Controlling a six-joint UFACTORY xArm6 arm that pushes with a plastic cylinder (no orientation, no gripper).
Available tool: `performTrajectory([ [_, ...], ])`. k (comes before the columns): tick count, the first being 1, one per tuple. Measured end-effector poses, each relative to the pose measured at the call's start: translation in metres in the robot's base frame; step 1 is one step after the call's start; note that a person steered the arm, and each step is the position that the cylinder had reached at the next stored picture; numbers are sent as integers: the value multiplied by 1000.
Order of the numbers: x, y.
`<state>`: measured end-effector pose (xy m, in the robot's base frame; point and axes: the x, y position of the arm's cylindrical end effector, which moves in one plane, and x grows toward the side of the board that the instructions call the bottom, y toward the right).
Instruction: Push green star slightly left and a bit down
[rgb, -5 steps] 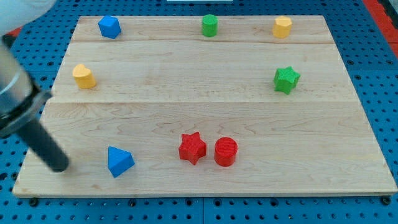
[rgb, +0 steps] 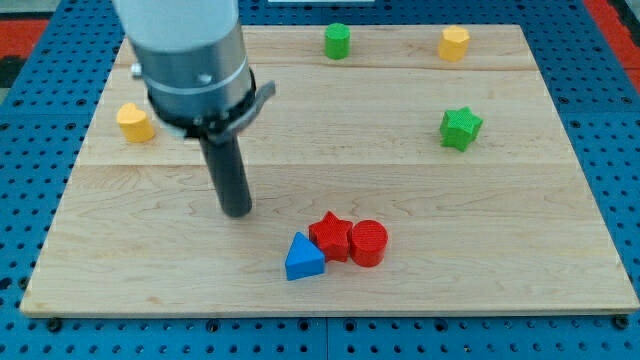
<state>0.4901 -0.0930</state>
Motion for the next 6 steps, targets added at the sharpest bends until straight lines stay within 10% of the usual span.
performTrajectory([
  [3,-148,145],
  [4,-158,266],
  [6,-85,293],
])
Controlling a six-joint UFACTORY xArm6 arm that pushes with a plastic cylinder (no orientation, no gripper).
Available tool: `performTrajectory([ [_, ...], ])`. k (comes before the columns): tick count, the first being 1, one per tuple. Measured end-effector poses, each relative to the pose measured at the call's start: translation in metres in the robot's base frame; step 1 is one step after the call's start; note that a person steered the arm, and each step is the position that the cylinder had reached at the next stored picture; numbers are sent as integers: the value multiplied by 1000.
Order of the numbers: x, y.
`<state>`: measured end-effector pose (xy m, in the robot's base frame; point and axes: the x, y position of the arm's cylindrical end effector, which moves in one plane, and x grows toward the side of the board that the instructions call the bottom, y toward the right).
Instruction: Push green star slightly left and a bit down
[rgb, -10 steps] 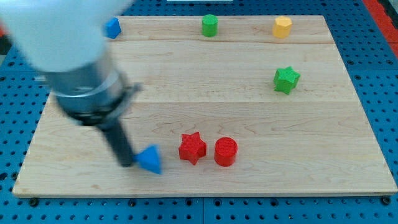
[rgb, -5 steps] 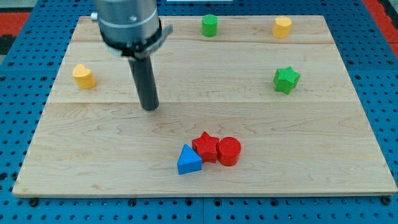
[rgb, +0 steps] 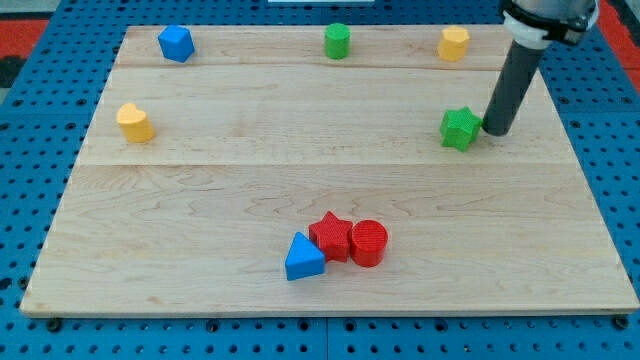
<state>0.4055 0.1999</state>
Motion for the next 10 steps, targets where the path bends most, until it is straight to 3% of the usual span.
performTrajectory([
  [1,-4,-49],
  [2,-37,-29],
  [4,-63,-121],
  [7,-127,-103],
  [8,-84,-110],
  [9,-56,-77],
  [10,-19,-101],
])
